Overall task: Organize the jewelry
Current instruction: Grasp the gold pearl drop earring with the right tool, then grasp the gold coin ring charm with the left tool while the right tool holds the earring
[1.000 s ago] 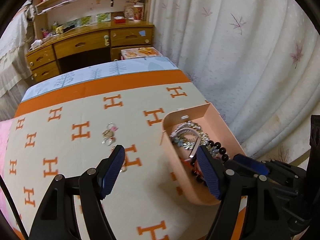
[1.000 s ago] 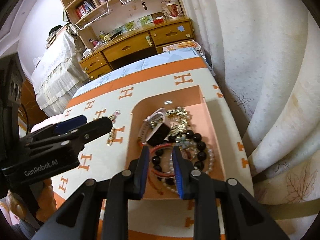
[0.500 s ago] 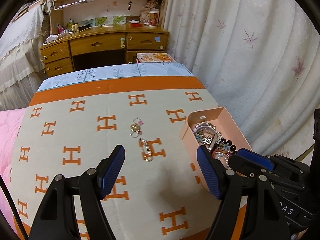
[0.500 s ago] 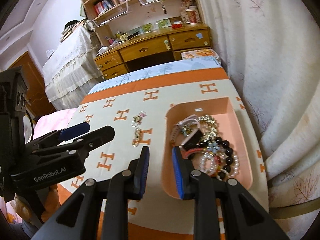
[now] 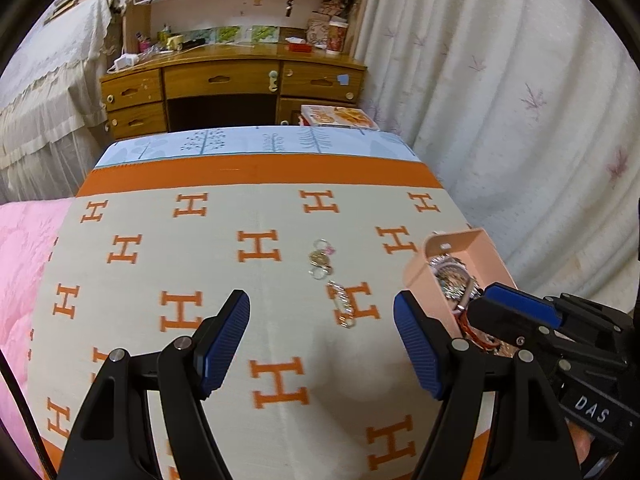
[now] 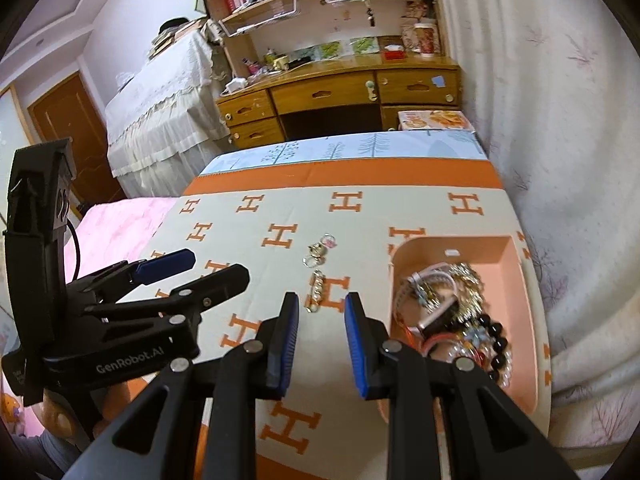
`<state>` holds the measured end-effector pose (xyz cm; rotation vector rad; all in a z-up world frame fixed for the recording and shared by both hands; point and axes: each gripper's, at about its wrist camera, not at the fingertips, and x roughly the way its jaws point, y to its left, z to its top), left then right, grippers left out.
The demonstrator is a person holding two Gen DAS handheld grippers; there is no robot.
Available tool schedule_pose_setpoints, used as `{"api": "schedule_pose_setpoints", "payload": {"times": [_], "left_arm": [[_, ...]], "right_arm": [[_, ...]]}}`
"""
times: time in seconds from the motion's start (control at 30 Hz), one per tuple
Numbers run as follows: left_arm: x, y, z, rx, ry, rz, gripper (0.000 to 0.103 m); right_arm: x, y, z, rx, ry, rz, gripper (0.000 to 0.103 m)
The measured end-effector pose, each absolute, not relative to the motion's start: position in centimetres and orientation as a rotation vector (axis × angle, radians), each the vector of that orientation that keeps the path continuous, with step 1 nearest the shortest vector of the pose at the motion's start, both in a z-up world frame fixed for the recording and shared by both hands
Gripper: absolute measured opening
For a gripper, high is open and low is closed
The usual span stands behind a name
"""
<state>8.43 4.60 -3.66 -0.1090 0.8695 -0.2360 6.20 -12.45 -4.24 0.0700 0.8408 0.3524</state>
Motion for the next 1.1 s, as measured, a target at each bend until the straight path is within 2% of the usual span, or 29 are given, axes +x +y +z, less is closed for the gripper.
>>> {"api": "schedule_pose_setpoints", "payload": {"times": [0.27, 0.63, 0.93, 1.0, 1.03, 1.1], "left_arm": [[13.2, 9.7, -3.6, -0.140, 0.936, -0.178, 0.073], [17.0, 10.3, -6.1, -0.097, 1.026, -0.157, 0.073], [17.6, 9.4, -7.2, -0.078, 1.055, -0.179, 0.073], [17.8, 8.8, -7.4, -0.063, 1.056, -0.189, 0.073], [18.0, 8.4, -7.5, -0.052, 1.058, -0.196, 0.073], [18.5, 7.7, -7.9, -0.041, 1.068, -0.209, 0.073]], "right_arm": [[12.6, -11.5, -4.6, 0.097, 1.019, 0.408, 0.024], [17.2, -7.6, -11.0, 0.033, 1.278, 0.410, 0.024], [17.3, -5.7, -13.7, -0.097, 1.283, 0.384, 0.023], [16.9, -5.3, -13.7, -0.141, 1.263, 0.380, 0.019], [16.7, -5.2, -13.8, -0.159, 1.250, 0.378, 0.008], [16.5, -5.4, -13.7, -0.153, 1.245, 0.387, 0.007]]}}
